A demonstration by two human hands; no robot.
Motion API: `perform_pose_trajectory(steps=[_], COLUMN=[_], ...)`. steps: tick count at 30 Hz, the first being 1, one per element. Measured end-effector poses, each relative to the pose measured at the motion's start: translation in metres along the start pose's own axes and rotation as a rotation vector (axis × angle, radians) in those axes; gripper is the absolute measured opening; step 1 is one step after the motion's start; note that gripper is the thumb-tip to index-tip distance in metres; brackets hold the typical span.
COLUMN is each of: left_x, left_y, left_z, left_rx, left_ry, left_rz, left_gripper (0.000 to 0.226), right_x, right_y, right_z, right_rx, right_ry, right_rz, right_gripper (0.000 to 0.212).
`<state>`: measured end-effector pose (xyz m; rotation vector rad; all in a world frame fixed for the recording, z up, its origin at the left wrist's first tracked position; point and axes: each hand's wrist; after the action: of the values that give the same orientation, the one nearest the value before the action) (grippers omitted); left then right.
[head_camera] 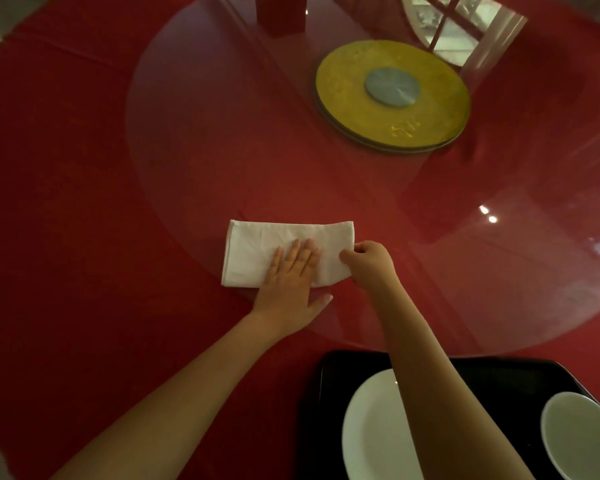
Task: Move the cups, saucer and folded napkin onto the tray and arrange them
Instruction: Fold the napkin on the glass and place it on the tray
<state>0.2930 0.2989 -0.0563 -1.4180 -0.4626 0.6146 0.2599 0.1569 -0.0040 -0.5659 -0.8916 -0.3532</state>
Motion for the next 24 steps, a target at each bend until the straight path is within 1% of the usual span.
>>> perform_pose_trajectory(steps=[2, 4, 5, 7, 8, 9, 11, 12, 13, 14, 15, 16, 17, 18, 21, 23, 24], left_x=[-0.005, -0.014, -0.019, -0.022, -0.021, -0.018, -0.008, -0.002, 0.004, 0.01, 0.016, 0.022, 0.027, 0.031, 0.038, 0.037, 0.035], left_y=[-0.003, -0.007, -0.007, -0.007, -0.008, -0.009, -0.01, -0.013, -0.014, -0.015, -0.017, -0.017, -0.018, -0.018, -0.02, -0.021, -0.021], left_z=[-0.001, 0.001, 0.003, 0.006, 0.008, 0.011, 0.017, 0.019, 0.021, 0.025, 0.028, 0.031, 0.034, 0.036, 0.04, 0.04, 0.04], left_rx=[-0.081, -0.21, -0.277, -0.389, -0.401, -0.391, -0.344, -0.309, -0.264, -0.22, -0.185, -0.152, -0.117, -0.082, -0.024, -0.06, -0.11], left_ry=[-0.026, -0.094, -0.142, -0.246, -0.282, -0.309, -0.346, -0.376, -0.41, -0.423, -0.416, -0.394, -0.36, -0.326, -0.274, -0.322, -0.38], left_rz=[0.092, 0.209, 0.26, 0.413, 0.516, 0.62, 0.814, 0.913, 1.001, 1.077, 1.133, 1.179, 1.218, 1.256, 1.399, 1.465, 1.442], left_gripper=[0.077, 0.066, 0.058, 0.045, 0.041, 0.035, 0.017, 0.019, 0.03, 0.036, 0.036, 0.033, 0.032, 0.032, 0.039, 0.038, 0.034], right_x=[0.005, 0.008, 0.008, 0.007, 0.007, 0.006, 0.001, -0.001, -0.003, -0.004, -0.004, -0.004, -0.002, 0.0, 0.005, 0.005, 0.005], right_y=[0.003, 0.006, 0.006, 0.004, 0.001, -0.002, -0.012, -0.017, -0.019, -0.018, -0.015, -0.01, -0.005, 0.0, 0.009, 0.014, 0.018], right_z=[0.007, 0.016, 0.021, 0.027, 0.028, 0.027, 0.022, 0.02, 0.019, 0.017, 0.017, 0.016, 0.016, 0.015, 0.008, 0.004, 0.002], right_rx=[0.027, 0.082, 0.123, 0.18, 0.185, 0.166, 0.11, 0.149, 0.253, 0.387, 0.513, 0.602, 0.641, 0.638, 0.517, 0.467, 0.447], right_ry=[-0.025, -0.041, -0.055, -0.113, -0.138, -0.165, -0.238, -0.266, -0.288, -0.308, -0.325, -0.343, -0.347, -0.346, -0.381, -0.399, -0.402], right_rz=[-0.095, -0.186, -0.215, -0.221, -0.218, -0.214, -0.191, -0.164, -0.14, -0.129, -0.116, -0.104, -0.104, -0.113, -0.124, -0.148, -0.151], right_gripper=[0.015, 0.007, 0.006, 0.022, 0.028, 0.028, 0.021, 0.028, 0.039, 0.048, 0.051, 0.048, 0.042, 0.035, 0.022, 0.021, 0.022])
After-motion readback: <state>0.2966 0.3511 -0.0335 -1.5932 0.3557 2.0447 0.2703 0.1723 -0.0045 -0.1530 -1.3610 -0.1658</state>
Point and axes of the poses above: each hand's wrist, its own z-axis away from the middle knuckle, its own y-axis out of the palm, x = y × z, and after that the axes turned 15 degrees about -z, right-handed
